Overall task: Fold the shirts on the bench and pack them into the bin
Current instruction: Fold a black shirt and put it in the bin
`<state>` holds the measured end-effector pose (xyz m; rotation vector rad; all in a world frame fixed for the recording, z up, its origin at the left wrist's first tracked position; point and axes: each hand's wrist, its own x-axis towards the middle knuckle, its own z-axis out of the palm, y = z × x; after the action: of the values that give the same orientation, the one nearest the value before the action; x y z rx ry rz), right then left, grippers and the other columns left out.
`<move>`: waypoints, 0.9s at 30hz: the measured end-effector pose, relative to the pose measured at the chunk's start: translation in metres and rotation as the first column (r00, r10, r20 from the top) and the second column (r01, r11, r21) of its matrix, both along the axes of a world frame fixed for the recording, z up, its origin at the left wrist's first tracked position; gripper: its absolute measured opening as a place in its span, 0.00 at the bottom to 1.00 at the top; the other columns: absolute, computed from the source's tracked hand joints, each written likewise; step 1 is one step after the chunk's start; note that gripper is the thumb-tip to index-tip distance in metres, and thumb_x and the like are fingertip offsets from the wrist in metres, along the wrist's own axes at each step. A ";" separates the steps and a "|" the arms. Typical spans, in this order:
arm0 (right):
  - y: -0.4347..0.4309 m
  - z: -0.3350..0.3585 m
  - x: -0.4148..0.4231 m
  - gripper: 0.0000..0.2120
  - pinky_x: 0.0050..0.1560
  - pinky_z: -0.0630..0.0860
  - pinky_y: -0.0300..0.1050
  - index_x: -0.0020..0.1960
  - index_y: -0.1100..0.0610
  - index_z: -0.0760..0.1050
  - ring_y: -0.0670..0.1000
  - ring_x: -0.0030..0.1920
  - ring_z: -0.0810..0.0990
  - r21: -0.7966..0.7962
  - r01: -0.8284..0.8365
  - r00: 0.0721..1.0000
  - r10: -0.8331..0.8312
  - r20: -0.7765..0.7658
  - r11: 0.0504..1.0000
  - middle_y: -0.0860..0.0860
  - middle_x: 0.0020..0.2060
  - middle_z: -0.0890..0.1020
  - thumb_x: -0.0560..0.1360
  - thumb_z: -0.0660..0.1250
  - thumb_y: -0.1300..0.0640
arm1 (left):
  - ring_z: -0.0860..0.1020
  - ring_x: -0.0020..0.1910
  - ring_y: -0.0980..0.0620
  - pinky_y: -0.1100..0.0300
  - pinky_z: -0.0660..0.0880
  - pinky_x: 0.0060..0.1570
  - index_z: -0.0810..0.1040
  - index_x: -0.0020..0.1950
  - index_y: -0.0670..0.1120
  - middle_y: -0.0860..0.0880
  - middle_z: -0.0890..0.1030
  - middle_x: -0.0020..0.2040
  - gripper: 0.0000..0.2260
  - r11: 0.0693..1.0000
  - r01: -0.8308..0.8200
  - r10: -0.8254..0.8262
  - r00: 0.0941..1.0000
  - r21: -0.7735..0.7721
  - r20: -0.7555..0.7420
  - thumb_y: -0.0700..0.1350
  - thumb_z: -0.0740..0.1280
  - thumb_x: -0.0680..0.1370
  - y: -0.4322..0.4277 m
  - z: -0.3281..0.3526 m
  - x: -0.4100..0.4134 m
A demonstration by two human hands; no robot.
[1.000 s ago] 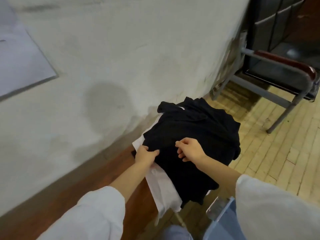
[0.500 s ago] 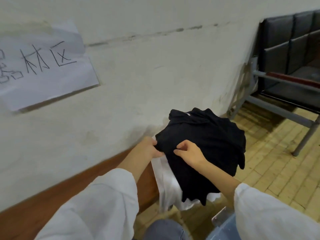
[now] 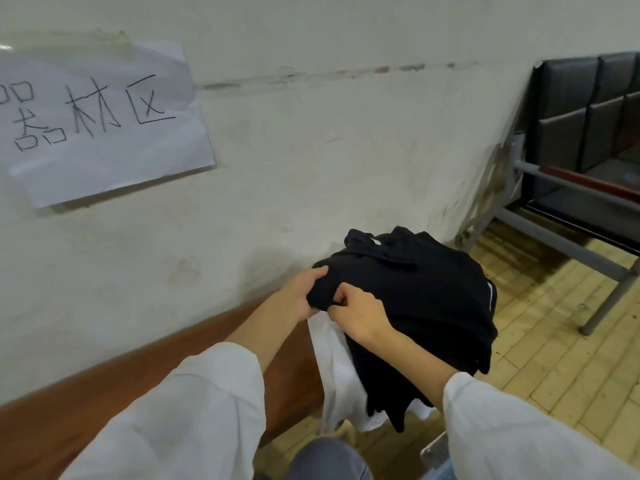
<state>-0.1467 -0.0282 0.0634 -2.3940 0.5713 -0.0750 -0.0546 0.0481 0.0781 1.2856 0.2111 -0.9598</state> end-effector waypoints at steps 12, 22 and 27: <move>0.236 -0.004 0.049 0.06 0.37 0.67 0.36 0.49 0.53 0.74 0.48 0.38 0.74 0.790 -0.164 0.959 0.283 -0.013 0.590 0.50 0.38 0.76 0.73 0.68 0.61 | 0.76 0.45 0.44 0.53 0.74 0.44 0.76 0.54 0.34 0.40 0.77 0.48 0.09 0.797 -0.507 0.404 0.852 0.330 0.334 0.38 0.66 0.76 0.255 -0.013 0.052; 0.202 -0.103 0.065 0.17 0.66 0.67 0.47 0.66 0.53 0.70 0.53 0.67 0.67 -0.197 -0.385 0.923 0.375 -0.086 0.902 0.52 0.66 0.70 0.78 0.62 0.56 | 0.57 0.72 0.38 0.45 0.57 0.70 0.60 0.73 0.46 0.38 0.57 0.74 0.28 0.075 -0.434 -0.419 0.803 0.898 0.424 0.41 0.64 0.74 0.335 -0.119 0.004; 0.164 -0.132 0.071 0.46 0.75 0.43 0.50 0.77 0.55 0.50 0.52 0.77 0.46 -0.318 -0.428 0.904 0.395 -0.164 0.846 0.51 0.77 0.53 0.70 0.43 0.25 | 0.65 0.70 0.40 0.47 0.60 0.71 0.75 0.64 0.40 0.39 0.70 0.69 0.18 0.280 -0.531 -0.723 0.432 0.800 0.540 0.38 0.64 0.74 0.296 -0.152 0.000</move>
<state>-0.0756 0.1355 -0.0683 -2.8275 0.0679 0.1363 -0.0545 0.3438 -0.0744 2.9461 -0.2893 0.1369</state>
